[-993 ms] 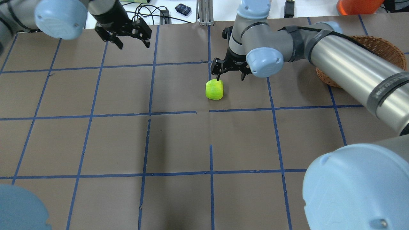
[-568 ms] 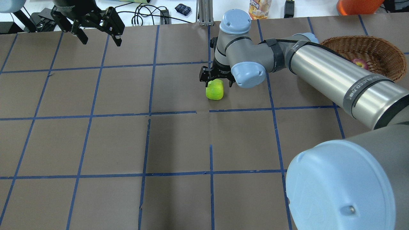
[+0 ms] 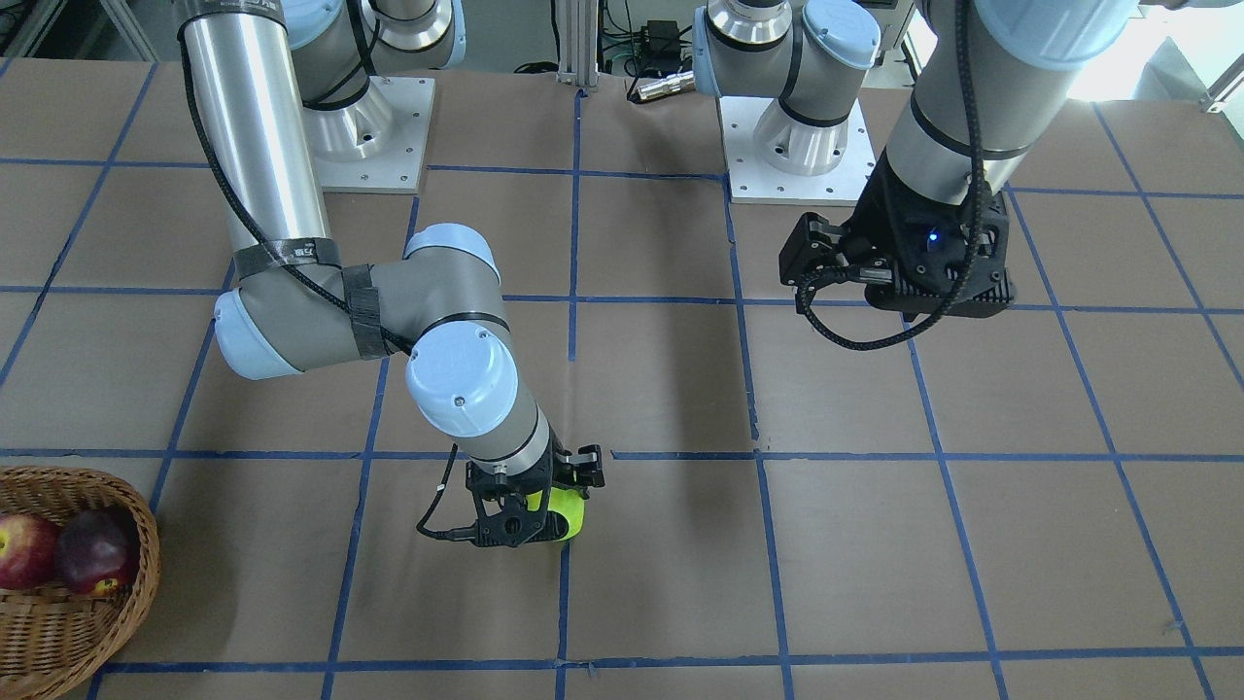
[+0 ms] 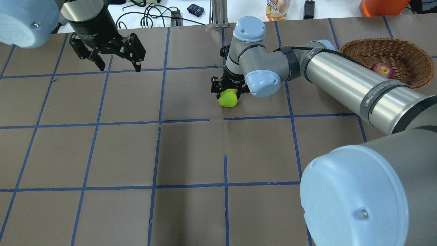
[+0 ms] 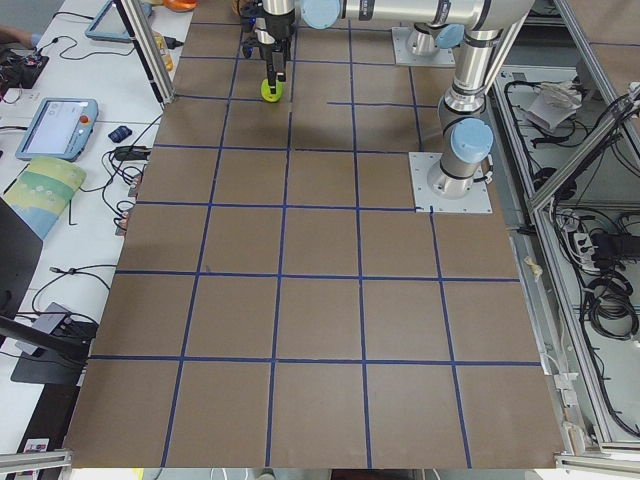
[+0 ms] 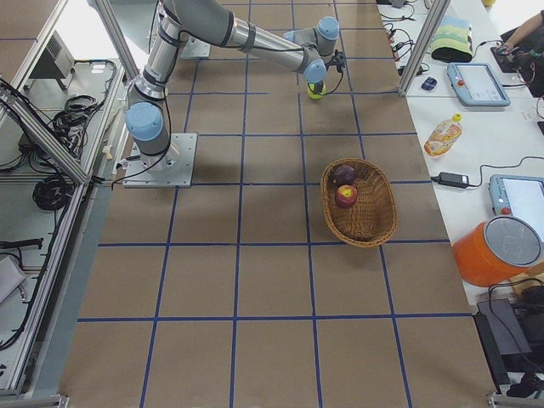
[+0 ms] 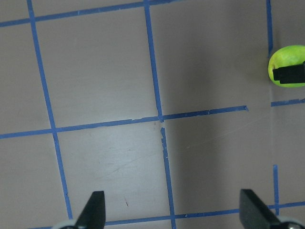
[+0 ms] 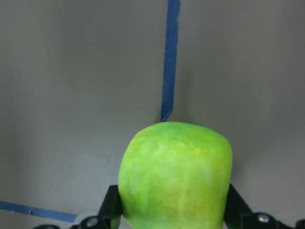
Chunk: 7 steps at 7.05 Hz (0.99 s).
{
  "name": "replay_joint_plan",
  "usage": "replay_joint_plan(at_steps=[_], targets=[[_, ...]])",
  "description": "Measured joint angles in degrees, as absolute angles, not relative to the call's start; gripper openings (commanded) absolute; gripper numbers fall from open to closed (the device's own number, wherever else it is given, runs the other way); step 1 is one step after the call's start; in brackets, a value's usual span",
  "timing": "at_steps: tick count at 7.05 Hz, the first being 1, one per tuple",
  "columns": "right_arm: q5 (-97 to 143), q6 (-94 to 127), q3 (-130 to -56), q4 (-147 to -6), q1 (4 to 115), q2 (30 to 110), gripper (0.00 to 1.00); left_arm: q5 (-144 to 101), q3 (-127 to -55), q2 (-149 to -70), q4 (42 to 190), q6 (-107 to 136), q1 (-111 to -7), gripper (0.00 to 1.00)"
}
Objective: Put all apples into basket
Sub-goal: 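Carry the green apple with the right gripper into the basket and release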
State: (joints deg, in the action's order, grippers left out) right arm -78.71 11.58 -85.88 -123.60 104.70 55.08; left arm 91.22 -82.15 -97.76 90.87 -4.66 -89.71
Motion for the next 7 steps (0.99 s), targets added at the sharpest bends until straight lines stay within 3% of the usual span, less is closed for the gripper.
replay_joint_plan(at_steps=[1,4,7], targets=[[-79.0,11.0,-84.6,-123.3,104.1,55.5,0.09,91.1,-82.5,-97.3,90.3,-4.7,-88.8,1.0],[-82.1,1.0,-75.1,-110.7,94.4,56.8,0.1,91.0,-82.8,-97.2,86.8,-4.0,-87.4,1.0],[-84.9,-31.3,-71.0,-106.3,77.4,57.2,0.11,89.4,-83.6,-97.0,84.9,-3.6,-87.3,1.0]])
